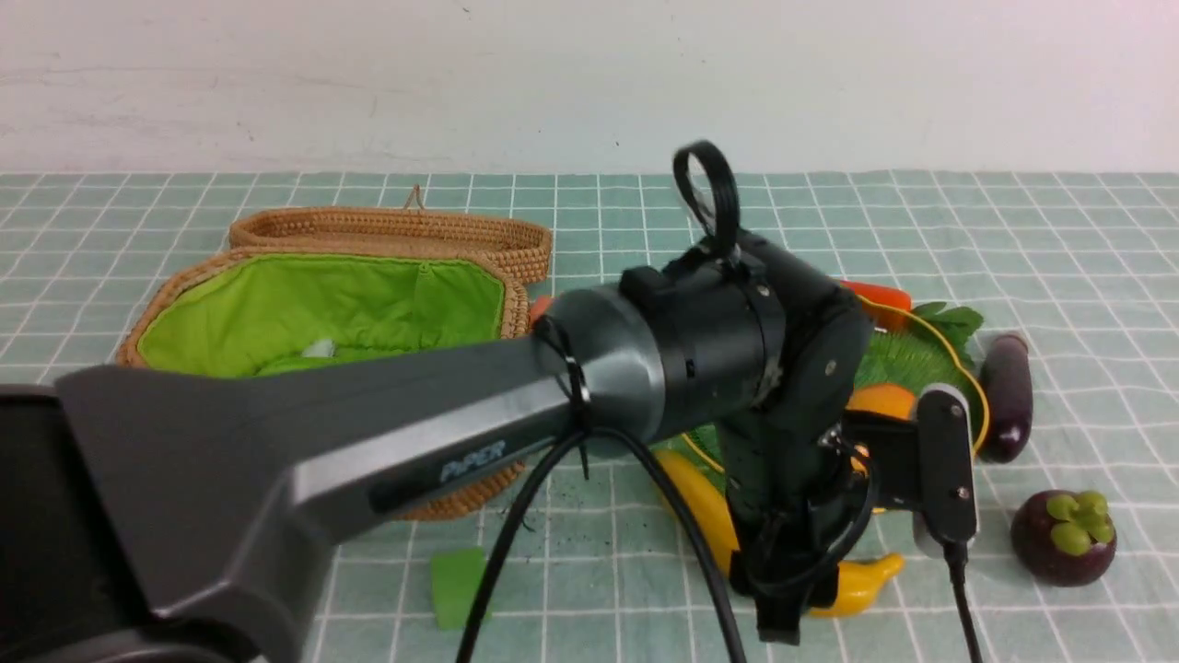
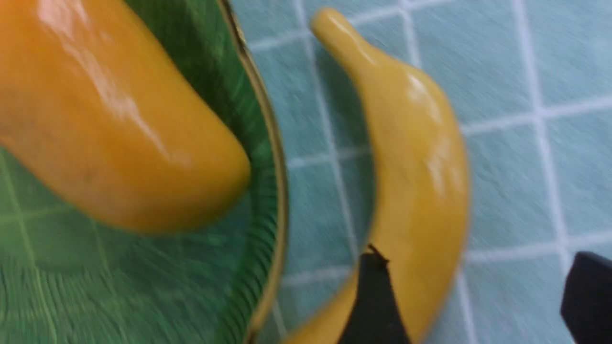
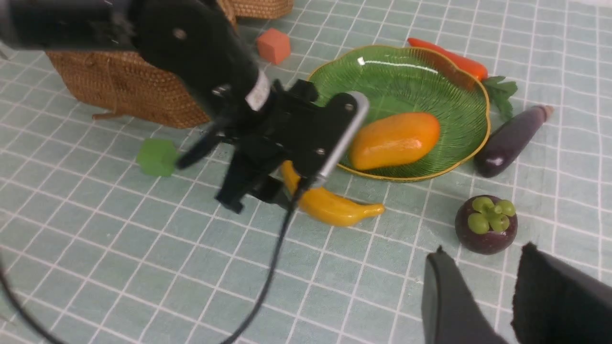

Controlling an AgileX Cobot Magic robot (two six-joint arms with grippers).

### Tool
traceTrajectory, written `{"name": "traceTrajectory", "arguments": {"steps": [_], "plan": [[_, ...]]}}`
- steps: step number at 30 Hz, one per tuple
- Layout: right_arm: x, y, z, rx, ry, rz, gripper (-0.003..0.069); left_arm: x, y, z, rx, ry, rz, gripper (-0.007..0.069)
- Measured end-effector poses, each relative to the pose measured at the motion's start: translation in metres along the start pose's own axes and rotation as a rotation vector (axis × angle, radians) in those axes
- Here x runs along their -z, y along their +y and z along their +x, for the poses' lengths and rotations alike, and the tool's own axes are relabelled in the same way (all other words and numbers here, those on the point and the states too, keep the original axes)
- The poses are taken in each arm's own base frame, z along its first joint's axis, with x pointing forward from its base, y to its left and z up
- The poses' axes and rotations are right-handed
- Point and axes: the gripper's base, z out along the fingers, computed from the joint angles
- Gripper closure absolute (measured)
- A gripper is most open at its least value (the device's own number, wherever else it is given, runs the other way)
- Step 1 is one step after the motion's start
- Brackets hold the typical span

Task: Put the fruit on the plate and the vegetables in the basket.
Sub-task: Use the left arm to grab a banana and put it into the right plate

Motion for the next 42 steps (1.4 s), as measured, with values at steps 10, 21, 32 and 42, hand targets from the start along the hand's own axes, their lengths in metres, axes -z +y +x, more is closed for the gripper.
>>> {"name": "traceTrajectory", "arguments": {"steps": [10, 21, 32, 42], "plan": [[0.000, 0.002, 0.001, 0.017, 0.014, -0.019, 0.0431, -0.036, -0.003, 0.004, -0.072, 0.017, 0.019, 0.0165], [0.000, 0.004, 0.001, 0.012, 0.013, -0.043, 0.0428, -0.044, -0.004, 0.005, -0.089, 0.053, -0.002, 0.0309], [0.000, 0.005, -0.002, 0.006, -0.025, -0.056, 0.0428, 0.061, 0.015, -0.012, 0.089, -0.083, -0.232, 0.0309], [0.000, 0.006, -0.004, 0.001, -0.043, -0.067, 0.0428, 0.028, 0.093, 0.008, 0.667, -0.331, -0.391, 0.0309]]}}
